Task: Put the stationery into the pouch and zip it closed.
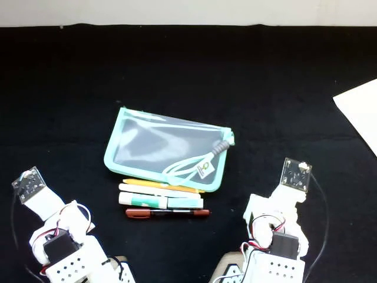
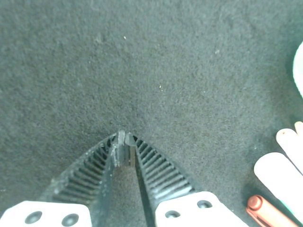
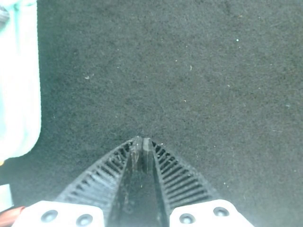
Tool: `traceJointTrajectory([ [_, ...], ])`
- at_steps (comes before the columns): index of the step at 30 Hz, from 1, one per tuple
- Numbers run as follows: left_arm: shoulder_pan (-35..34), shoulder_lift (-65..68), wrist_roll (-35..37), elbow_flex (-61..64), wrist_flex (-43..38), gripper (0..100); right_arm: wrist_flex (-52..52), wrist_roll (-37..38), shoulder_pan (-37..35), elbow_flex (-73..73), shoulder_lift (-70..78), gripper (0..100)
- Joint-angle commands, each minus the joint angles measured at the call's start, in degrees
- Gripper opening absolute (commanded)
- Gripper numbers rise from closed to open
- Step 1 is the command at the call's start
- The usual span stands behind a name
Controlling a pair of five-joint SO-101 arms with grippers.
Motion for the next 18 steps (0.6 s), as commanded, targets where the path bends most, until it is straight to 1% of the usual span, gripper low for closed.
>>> traceJointTrajectory([
  [1, 0.0, 0.3, 0.3, 0.8, 0.8, 1, 0.0, -0.4, -1.2, 7.3, -0.5, 1.8],
  [3, 1.8, 0.3, 0.3, 0.8, 0.8, 1, 0.1, -0.3, -1.5, 7.3, -0.5, 1.8],
  [5, 5.6, 0.3, 0.2, 0.8, 0.6, 1, -0.7, -0.3, -3.0, 7.4, -0.5, 1.8],
  [7, 11.1, 0.2, 0.1, 0.8, -0.5, 1, -4.4, -0.3, -6.6, 7.4, -0.5, 1.8],
  [9, 15.3, 0.2, 0.1, -0.2, -2.5, 2, -9.5, -0.2, -9.5, 7.3, -0.5, 2.6],
  [12, 15.7, 0.5, 0.1, -7.0, -2.5, 10, -14.4, 0.3, -11.8, 5.5, -0.4, 6.8],
  [13, 15.7, 0.6, 0.1, -10.3, -1.8, 13, -13.8, 1.6, -12.4, 3.8, -0.3, 9.4],
  [15, 15.8, 0.6, 0.1, -17.8, 2.5, 18, -9.6, 4.9, -13.2, -0.7, -0.2, 14.4],
  [17, 15.8, 0.7, 0.1, -24.6, 6.9, 19, -3.9, 7.5, -14.1, -6.6, -0.2, 17.6],
  [18, 15.7, 0.7, 0.1, -26.3, 7.3, 19, -1.7, 9.0, -14.2, -9.5, -0.1, 17.9],
])
